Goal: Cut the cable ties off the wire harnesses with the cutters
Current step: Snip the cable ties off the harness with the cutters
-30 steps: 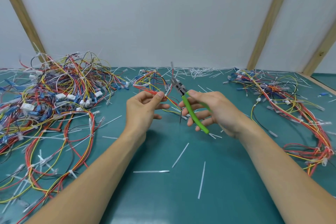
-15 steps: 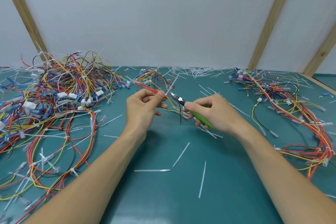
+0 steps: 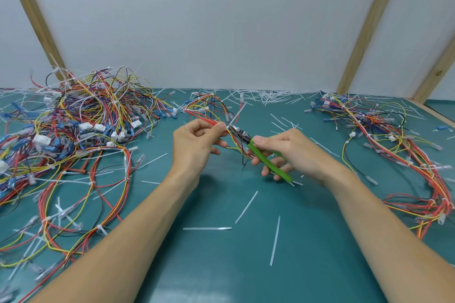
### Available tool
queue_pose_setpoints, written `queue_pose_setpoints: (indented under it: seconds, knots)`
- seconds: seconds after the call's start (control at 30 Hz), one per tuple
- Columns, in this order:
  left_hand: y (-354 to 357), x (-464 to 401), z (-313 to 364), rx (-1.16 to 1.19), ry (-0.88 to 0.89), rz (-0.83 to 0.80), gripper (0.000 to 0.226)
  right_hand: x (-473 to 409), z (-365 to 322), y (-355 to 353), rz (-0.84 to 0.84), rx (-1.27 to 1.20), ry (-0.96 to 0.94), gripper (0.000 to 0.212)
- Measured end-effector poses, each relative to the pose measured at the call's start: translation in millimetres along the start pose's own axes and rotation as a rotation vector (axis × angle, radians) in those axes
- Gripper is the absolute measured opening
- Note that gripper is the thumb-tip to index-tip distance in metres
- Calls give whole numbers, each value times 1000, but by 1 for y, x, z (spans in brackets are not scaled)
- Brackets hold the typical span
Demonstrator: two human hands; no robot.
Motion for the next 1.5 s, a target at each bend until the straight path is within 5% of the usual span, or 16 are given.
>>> queue_pose_setpoints:
  seconds: [0.47, 1.5]
  knots:
    - [7, 3, 5, -206, 140, -1, 15, 0, -5, -16, 132, 321, -72, 36]
    - [9, 2, 2, -205, 157, -29, 14, 1, -1, -2, 61, 308, -13, 55]
Point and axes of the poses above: each hand's wrist, its own x-axis away from the middle knuckle, its own y-axis out of the palm, z = x × y, the point moved 9 cm from there along -x, towards the middle knuckle, and after that the axes turned 14 degrees about -y, right-handed, at the moved point
